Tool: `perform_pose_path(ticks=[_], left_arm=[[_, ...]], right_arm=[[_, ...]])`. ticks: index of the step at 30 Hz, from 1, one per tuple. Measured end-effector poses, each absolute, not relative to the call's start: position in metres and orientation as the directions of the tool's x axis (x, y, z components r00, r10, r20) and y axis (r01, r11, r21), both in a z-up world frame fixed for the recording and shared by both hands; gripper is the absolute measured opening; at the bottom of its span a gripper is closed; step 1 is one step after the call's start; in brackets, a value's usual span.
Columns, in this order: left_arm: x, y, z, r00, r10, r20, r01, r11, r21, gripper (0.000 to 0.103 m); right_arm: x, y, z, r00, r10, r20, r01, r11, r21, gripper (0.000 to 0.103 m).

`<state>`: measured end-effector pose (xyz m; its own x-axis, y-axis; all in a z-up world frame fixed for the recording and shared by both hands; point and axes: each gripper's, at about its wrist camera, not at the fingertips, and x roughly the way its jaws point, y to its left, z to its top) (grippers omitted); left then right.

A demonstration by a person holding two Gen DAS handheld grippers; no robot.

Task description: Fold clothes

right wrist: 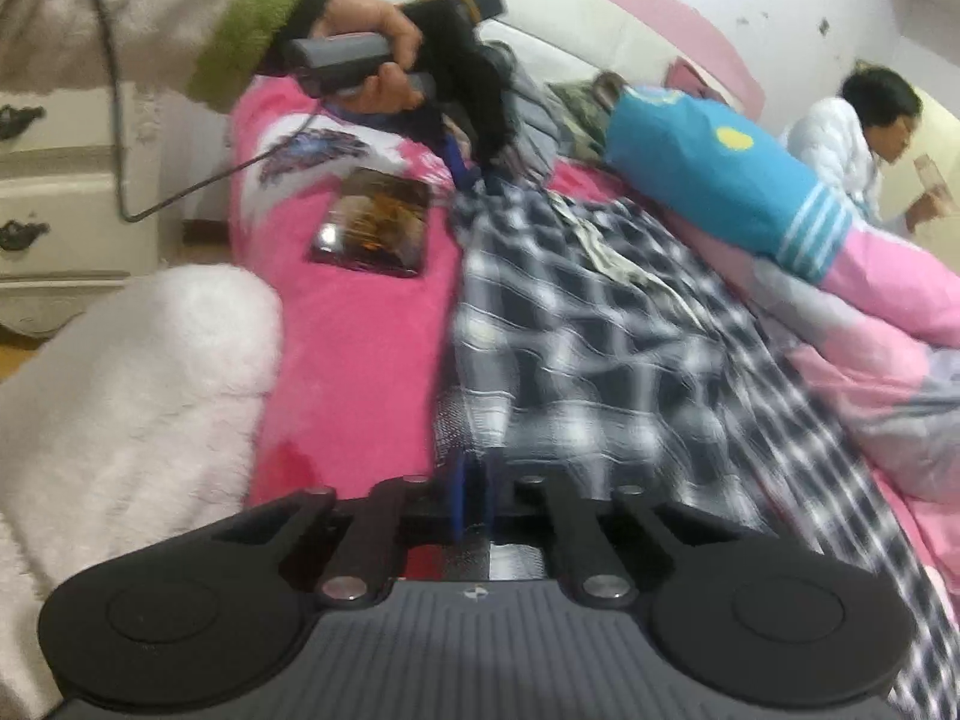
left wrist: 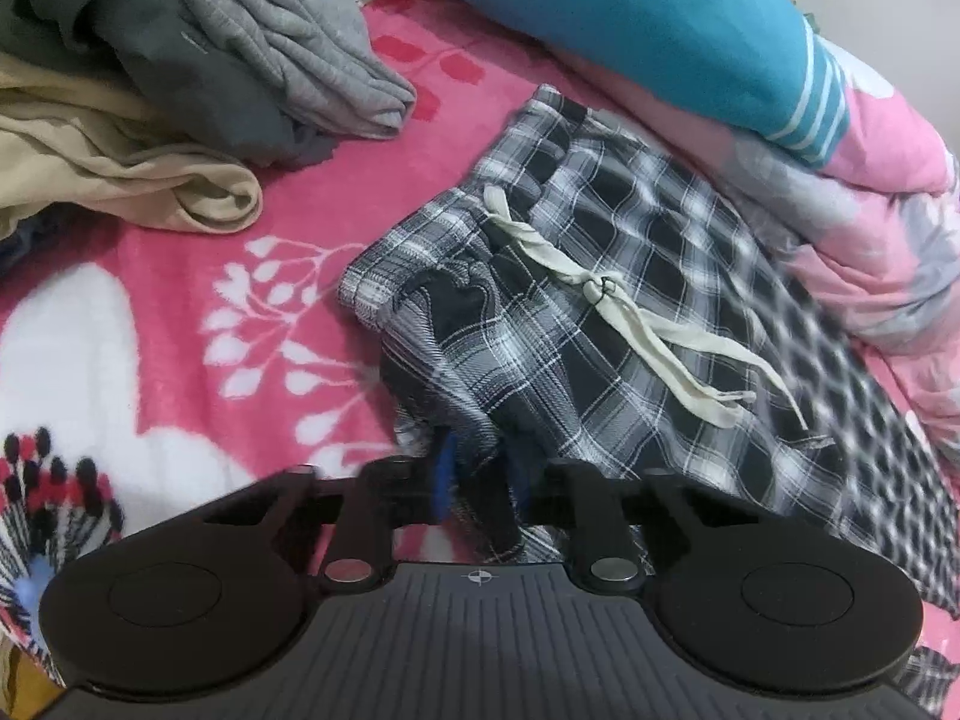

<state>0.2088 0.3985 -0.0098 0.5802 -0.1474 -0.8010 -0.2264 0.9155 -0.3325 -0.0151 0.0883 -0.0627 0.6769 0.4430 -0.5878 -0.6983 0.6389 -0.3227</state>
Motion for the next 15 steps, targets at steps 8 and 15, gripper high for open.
perform_pose_path(ticks=[8, 15], left_arm=[[0.202, 0.397, 0.014, 0.615, -0.117, -0.780, -0.153, 0.952, -0.264, 0.000], [0.202, 0.412, 0.010, 0.570, -0.081, -0.817, -0.168, 0.963, -0.213, 0.000]], right_arm=[[0.022, 0.030, -0.030, 0.670, 0.500, -0.549, -0.591, 0.807, 0.014, 0.000], [0.047, 0.011, -0.036, 0.659, 0.464, -0.591, -0.490, 0.862, 0.131, 0.003]])
